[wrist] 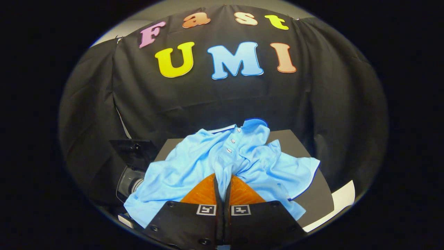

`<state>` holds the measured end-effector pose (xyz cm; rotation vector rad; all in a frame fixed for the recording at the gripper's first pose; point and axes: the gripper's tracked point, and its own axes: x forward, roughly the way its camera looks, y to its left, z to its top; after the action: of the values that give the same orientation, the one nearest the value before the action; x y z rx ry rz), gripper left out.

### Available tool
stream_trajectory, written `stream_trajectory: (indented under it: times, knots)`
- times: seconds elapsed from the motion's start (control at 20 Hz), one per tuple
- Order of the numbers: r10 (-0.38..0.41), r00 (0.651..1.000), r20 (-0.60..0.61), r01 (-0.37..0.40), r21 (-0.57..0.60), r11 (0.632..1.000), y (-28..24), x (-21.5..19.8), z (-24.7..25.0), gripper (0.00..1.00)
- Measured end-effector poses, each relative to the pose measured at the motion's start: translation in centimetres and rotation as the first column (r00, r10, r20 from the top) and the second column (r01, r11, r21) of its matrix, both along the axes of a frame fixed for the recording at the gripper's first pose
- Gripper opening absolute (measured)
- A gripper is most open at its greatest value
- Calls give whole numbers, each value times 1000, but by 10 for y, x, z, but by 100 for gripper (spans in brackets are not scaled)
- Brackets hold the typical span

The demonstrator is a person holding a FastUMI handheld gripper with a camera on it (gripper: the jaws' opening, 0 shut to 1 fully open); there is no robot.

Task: Put the clothes into the washing machine and then close the washing machine lid.

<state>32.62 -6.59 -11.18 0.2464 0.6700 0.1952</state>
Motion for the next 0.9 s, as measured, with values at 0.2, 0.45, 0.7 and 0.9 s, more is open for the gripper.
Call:
stream_trajectory:
  times: [0.2,0.45,0.7,0.9]
  knots:
    - [-2,998,55,1,22,1000,2,2,33,2]
    - [7,993,119,-14,57,998,7,1,73,2]
    - [14,988,152,-25,68,997,14,-2,98,2]
    - [27,983,183,-43,84,996,19,-6,116,2]
